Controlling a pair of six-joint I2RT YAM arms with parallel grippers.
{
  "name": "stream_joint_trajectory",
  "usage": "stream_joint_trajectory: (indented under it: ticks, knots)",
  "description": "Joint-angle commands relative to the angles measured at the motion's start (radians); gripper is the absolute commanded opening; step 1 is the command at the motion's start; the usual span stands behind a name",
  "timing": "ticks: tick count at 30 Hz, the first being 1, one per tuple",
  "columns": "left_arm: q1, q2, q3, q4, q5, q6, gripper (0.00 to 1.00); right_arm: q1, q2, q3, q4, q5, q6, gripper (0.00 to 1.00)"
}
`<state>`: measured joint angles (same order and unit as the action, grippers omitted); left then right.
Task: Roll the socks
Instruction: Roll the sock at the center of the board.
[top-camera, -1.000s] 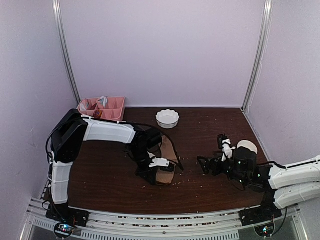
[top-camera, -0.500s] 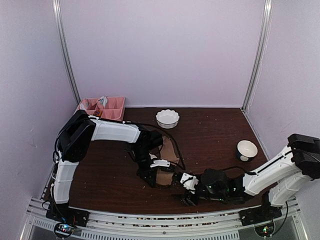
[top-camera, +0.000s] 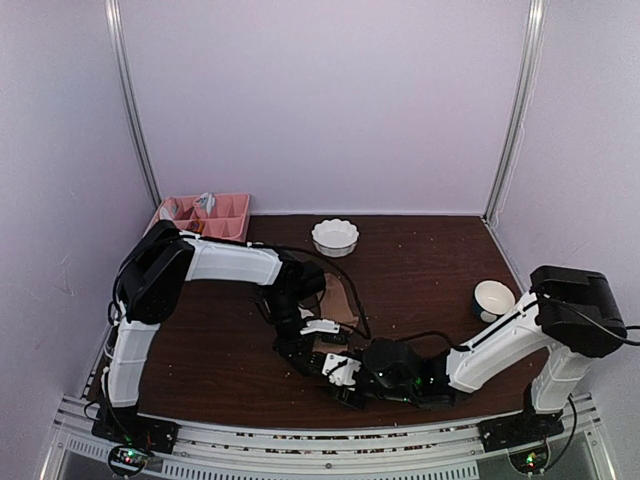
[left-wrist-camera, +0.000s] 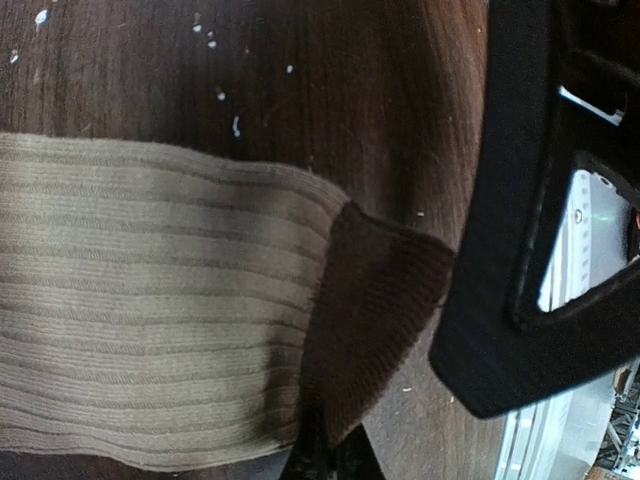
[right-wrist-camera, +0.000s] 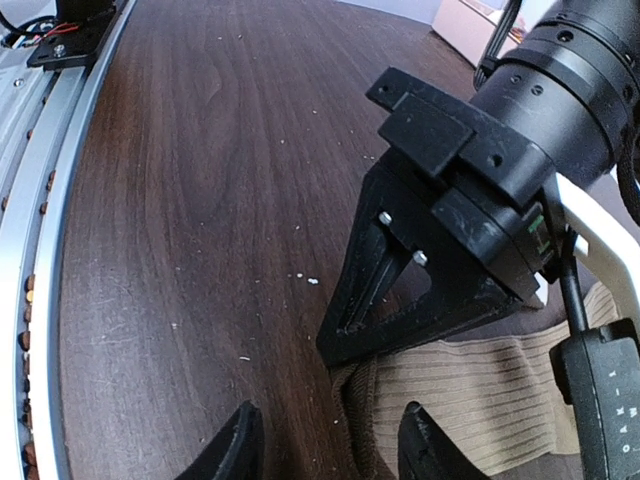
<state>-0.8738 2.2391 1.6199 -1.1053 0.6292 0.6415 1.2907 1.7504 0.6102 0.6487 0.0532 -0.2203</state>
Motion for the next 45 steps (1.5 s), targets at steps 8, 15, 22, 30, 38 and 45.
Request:
stream_joint_trajectory:
  ticks: [8, 15, 22, 30, 38, 45]
  knots:
    - [0.013, 0.011, 0.018, -0.03, -0.004, 0.028, 0.0, -0.019, 0.054, 0.031, -0.028, 0.056, -0.027, 0.36]
    - [0.013, 0.01, 0.022, -0.034, -0.005, 0.035, 0.0, -0.031, 0.053, 0.04, -0.015, 0.059, -0.01, 0.2]
    - [0.015, -0.003, 0.021, -0.016, -0.02, 0.035, 0.12, -0.032, 0.054, 0.017, 0.008, 0.051, 0.076, 0.0]
    - [0.048, -0.176, -0.108, 0.163, -0.092, -0.014, 0.4, -0.107, 0.01, -0.033, 0.019, -0.073, 0.313, 0.0]
    - [0.056, -0.402, -0.33, 0.381, -0.133, 0.017, 0.58, -0.172, 0.001, -0.107, 0.06, -0.169, 0.526, 0.0]
    - [0.01, -0.448, -0.392, 0.477, -0.091, 0.072, 0.58, -0.247, 0.017, -0.055, -0.029, -0.266, 0.64, 0.0]
